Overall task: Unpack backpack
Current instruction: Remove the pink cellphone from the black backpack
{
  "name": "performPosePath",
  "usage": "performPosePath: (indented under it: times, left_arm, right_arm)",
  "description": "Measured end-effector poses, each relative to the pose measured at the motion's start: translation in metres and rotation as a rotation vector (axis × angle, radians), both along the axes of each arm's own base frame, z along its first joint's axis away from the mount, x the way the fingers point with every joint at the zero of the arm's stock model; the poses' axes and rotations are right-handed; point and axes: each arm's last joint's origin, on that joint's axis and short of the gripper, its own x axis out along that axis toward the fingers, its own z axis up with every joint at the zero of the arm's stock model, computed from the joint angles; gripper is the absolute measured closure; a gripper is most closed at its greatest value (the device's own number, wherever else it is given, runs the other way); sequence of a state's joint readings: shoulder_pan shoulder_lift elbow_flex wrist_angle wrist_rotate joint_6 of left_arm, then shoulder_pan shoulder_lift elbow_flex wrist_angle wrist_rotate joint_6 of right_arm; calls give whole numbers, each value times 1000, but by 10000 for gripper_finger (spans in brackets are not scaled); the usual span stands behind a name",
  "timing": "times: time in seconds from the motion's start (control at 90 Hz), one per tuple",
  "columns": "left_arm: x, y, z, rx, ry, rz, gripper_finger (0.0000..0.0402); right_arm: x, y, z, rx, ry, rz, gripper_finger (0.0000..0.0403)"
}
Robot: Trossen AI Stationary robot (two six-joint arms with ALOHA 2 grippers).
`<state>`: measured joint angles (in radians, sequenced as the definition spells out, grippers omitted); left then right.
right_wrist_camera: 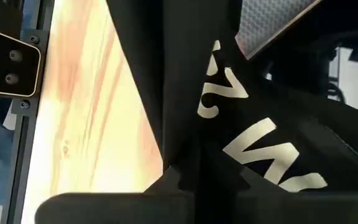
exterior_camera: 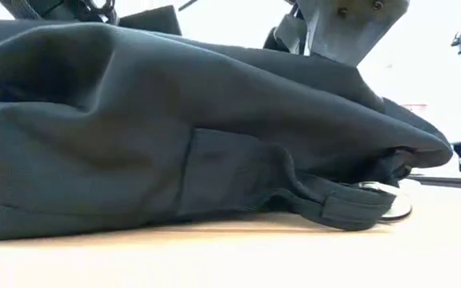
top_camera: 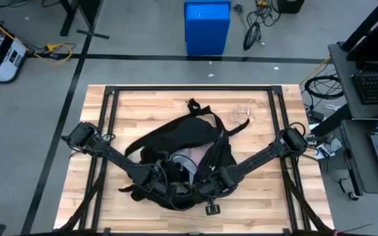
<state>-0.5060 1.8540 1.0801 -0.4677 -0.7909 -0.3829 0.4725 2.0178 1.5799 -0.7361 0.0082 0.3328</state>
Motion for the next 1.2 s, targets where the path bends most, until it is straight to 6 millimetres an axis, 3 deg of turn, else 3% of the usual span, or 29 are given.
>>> performPosePath:
  times: [0.511,0.789,1.011,1.2]
  left_arm:
    - [-10,10,3,101,-108,211,298]
    - [-9,9,6,92,-132,227,298]
    - [-18,-2,28,11,-41,191,298]
    - [-20,-19,50,-94,-69,107,298]
  right_arm:
    - [-1,2,0,10,4,15,403]
    - [1,0,1,1,-10,-21,403]
    - [0,-6,10,-47,-51,-94,403]
    - [-4,-10,26,-80,-112,-133,403]
